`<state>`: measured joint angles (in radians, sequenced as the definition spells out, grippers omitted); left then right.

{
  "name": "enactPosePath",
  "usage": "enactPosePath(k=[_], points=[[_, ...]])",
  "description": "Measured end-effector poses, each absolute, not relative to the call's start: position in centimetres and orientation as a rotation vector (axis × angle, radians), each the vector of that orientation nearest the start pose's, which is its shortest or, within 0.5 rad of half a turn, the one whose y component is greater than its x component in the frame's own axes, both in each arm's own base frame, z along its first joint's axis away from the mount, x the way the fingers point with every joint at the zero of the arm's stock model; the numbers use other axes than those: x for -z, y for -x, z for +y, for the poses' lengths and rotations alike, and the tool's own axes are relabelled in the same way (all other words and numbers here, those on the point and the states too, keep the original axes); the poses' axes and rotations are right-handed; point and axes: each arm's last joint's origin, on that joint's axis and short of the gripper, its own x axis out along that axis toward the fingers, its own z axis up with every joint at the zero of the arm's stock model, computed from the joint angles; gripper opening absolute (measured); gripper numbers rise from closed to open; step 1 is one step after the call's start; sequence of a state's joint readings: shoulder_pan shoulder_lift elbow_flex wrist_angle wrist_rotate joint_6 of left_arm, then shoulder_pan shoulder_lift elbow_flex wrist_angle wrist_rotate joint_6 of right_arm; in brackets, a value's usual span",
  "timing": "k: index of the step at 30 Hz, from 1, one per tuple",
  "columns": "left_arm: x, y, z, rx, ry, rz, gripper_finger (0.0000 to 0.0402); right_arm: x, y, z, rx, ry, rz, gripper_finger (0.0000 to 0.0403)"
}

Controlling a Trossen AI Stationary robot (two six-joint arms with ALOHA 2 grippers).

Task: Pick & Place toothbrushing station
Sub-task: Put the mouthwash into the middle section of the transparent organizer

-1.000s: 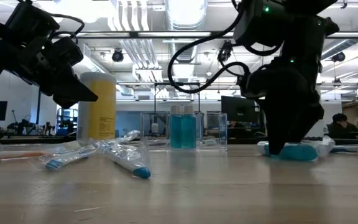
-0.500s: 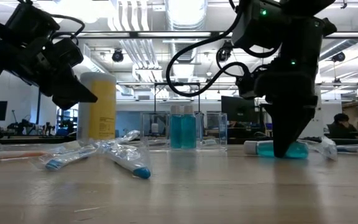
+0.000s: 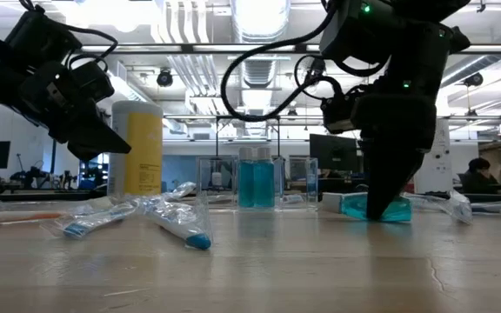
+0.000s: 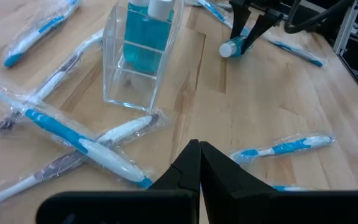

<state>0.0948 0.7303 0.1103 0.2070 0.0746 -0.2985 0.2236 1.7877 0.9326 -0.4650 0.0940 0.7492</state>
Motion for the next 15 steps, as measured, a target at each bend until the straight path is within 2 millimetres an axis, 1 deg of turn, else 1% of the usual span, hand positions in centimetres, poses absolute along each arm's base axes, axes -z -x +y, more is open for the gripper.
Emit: enactPosePath(k=[4,9,15], points=[[-14.7,-14.6,1.2,-0.082,0.33,0.405,0.0005,-12.8,-30.3,6.6,0.34,-0.421,1.208,0.007],[-14.8,-14.6,1.2,-0.08,0.329,0.394,0.0005,-13.8,-30.6,7.0,0.306,-0.364,1.11,0.0067],[-15.5,-14.9,1.0,-0.017,0.339,0.325,0.0005,-15.6,-31.5,7.9,0.226,-0.311,0.927,0.0067]])
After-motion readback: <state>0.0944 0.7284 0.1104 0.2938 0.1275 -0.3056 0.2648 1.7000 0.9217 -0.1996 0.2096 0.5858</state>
